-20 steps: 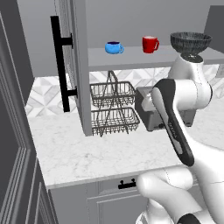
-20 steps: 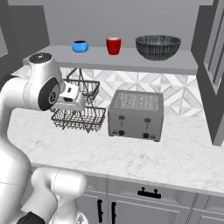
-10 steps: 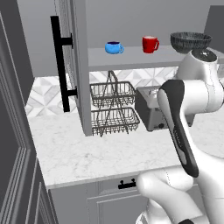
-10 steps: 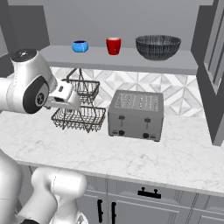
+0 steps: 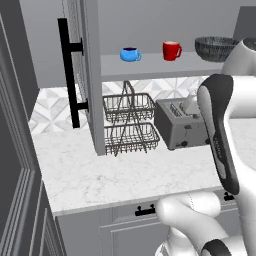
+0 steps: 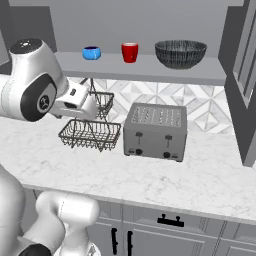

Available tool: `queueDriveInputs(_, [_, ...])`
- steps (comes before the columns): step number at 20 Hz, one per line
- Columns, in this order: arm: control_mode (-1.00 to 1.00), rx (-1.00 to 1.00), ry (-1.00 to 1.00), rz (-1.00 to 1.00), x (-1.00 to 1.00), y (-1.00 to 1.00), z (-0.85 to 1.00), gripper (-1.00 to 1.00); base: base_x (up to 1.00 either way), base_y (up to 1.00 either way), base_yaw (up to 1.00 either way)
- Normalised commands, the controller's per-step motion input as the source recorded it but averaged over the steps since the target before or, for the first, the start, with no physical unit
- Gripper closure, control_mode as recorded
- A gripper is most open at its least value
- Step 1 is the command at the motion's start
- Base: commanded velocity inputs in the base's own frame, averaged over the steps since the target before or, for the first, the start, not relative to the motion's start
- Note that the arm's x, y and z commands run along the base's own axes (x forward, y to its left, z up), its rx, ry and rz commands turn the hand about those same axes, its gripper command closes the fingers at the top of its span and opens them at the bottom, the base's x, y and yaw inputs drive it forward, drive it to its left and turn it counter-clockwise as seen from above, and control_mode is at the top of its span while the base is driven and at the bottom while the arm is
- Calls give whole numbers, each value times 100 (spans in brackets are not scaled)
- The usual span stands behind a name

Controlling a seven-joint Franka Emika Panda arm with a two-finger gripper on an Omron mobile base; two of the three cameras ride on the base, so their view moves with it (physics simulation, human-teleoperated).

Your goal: Gather all objects into one cabinet and sort the glasses and bowls to opposite sides.

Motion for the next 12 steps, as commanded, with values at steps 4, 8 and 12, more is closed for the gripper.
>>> queueDriveInputs(4, [-100, 0, 0, 0, -35, -30, 3, -100, 0, 0, 0])
queueDriveInputs(8, [-100, 0, 0, 0, -38, -8, 1, -100, 0, 0, 0])
queueDriveInputs(12, [-100, 0, -11, 0, -23, 20, 0, -100, 0, 0, 0])
